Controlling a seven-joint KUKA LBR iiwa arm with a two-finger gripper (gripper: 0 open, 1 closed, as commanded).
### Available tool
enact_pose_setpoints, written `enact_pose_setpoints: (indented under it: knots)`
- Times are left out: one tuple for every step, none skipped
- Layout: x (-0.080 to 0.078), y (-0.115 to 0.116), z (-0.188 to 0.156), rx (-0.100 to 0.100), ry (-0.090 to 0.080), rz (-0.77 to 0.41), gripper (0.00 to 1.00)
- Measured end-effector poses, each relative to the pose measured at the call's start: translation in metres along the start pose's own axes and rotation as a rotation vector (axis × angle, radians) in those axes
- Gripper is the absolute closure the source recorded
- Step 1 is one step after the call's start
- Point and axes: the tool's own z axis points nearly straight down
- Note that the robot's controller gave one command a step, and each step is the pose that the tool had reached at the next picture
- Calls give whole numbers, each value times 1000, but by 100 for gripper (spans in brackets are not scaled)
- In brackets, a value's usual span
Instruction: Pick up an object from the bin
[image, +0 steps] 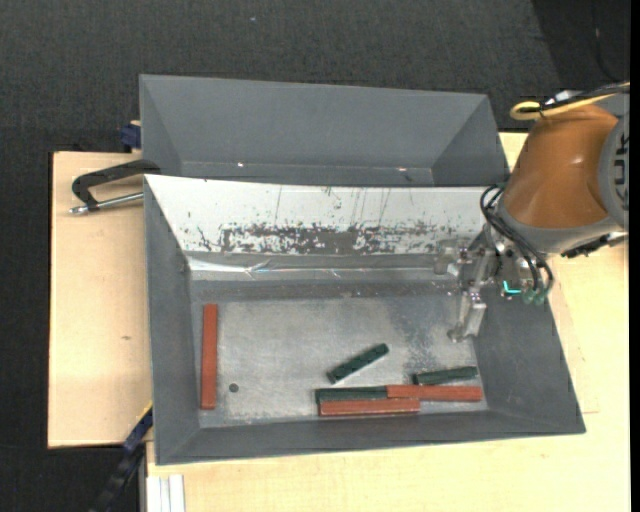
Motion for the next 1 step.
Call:
enact_pose_setpoints:
  knots:
    - [-2, 0, -5, 1, -8, -2, 0]
